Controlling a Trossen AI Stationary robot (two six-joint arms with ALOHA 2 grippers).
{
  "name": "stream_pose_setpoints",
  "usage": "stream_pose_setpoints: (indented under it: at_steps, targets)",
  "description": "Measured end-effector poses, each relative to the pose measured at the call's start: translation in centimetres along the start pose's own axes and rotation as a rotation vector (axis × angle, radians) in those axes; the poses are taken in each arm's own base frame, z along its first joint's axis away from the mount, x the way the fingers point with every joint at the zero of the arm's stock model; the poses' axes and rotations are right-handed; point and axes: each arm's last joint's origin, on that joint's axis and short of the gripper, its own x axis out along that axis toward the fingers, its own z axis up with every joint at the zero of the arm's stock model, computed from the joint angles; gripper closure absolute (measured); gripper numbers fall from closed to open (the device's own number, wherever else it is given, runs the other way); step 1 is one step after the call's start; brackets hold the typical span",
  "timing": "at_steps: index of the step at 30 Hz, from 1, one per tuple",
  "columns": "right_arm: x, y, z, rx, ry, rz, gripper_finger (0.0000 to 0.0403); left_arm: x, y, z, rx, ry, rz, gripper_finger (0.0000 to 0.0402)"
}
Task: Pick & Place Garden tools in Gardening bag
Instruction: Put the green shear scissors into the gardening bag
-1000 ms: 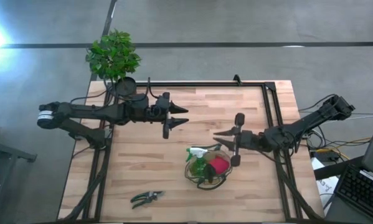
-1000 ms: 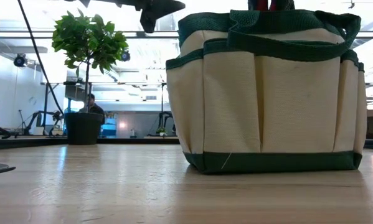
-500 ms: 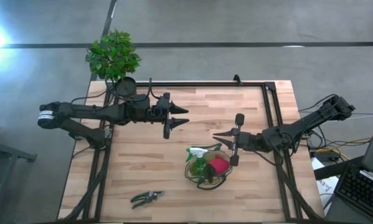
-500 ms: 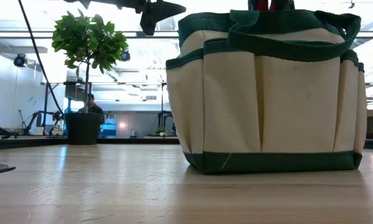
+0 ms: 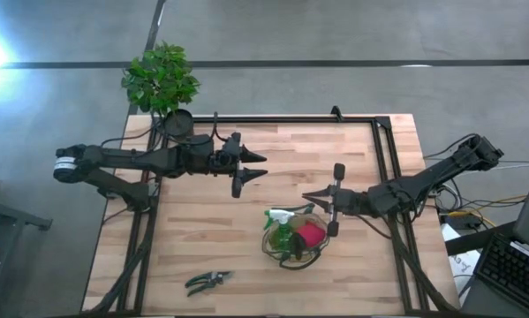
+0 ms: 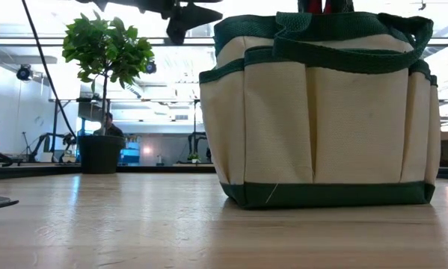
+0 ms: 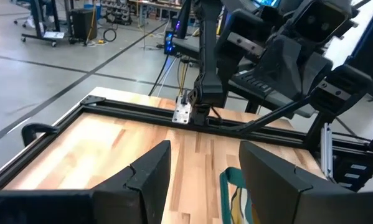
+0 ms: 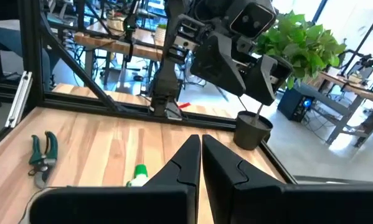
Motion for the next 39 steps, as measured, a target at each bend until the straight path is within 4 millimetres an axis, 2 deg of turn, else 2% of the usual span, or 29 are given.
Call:
stream_pose_setpoints:
  at_steps: [7,14,18,24,26,28,34,39]
  targets:
    - [-0.5,-0.4,0.1,-0.003,0.014,-0.006,0.0377,0.0,0.1,-0.6,-0.003,0.059,0.021,0.0209]
    - [-1.7,-1.2,-0.7,0.014,0.128,-0.017,0.0354,-0.1,0.2,-1.2,0.010,0.125,0.033,0.0222]
    - [-2.8,-1.9,-1.0,0.078,0.187,-0.020,0.0364,-0.3,0.4,-2.1,-0.017,0.215,0.062,0.0261]
    - [-4.5,-3.0,-1.4,0.126,0.248,-0.030,0.0381,-0.9,0.3,-3.4,-0.129,0.365,0.097,0.0354]
    - [-5.0,-3.3,-1.6,0.137,0.279,-0.035,0.0385,-1.2,-0.2,-3.9,-0.188,0.428,0.066,0.0386]
    - [-5.4,-3.6,-1.8,0.151,0.301,-0.040,0.0385,-1.4,-0.9,-4.4,-0.243,0.485,0.030,0.0394]
    - [-6.2,-4.1,-2.1,0.169,0.335,-0.055,0.0385,-2.3,-4.1,-6.0,-0.313,0.645,-0.026,0.0394]
    - [-6.6,-4.4,-2.3,0.161,0.346,-0.077,0.0385,-3.4,-7.0,-7.1,-0.371,0.757,-0.061,0.0368]
